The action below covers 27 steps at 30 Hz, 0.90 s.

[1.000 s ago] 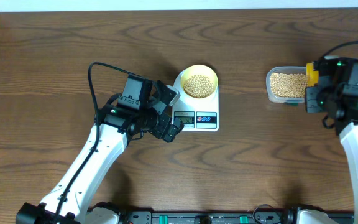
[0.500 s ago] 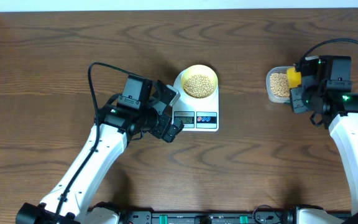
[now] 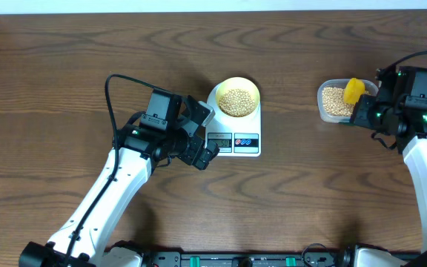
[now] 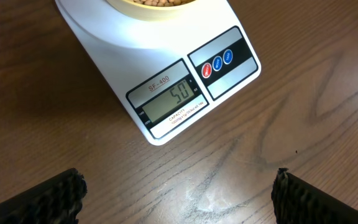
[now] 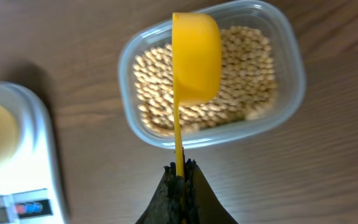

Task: Scoop item into bowl and weigh 50g on scale
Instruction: 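Carry the scoop with the right gripper back into the soybean tub, then lower the yellow scoop into the tub and open the right gripper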

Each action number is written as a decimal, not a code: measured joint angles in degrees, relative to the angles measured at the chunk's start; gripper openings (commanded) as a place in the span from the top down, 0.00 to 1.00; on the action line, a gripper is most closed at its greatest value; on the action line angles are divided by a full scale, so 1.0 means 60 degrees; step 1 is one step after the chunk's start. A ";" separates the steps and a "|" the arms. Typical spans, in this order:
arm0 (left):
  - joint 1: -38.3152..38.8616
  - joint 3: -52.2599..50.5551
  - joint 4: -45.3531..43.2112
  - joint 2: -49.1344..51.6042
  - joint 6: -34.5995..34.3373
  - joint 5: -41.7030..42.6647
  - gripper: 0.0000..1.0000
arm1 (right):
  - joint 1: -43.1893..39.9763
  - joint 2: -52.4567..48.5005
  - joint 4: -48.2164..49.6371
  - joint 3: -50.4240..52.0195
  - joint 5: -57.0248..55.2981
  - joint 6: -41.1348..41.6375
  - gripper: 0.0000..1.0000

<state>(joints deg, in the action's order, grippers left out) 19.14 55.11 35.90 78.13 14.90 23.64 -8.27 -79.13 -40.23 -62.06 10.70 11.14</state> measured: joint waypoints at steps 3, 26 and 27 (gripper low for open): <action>0.0000 0.0000 0.0004 0.0000 0.0000 0.0000 0.02 | -0.0044 0.0000 0.0109 0.0175 0.0375 0.0703 0.99; 0.0000 0.0000 0.0004 0.0000 0.0000 0.0000 0.02 | -0.0189 -0.0055 -0.0397 0.0561 -0.1151 0.1858 0.01; 0.0000 0.0000 0.0000 0.0000 0.0000 0.0000 0.02 | -0.0189 -0.0055 -0.0423 0.0561 -0.1275 0.1858 0.01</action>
<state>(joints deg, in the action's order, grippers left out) 19.14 55.11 35.90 78.13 14.90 23.64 -9.41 -79.46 -42.76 -58.70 3.05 22.28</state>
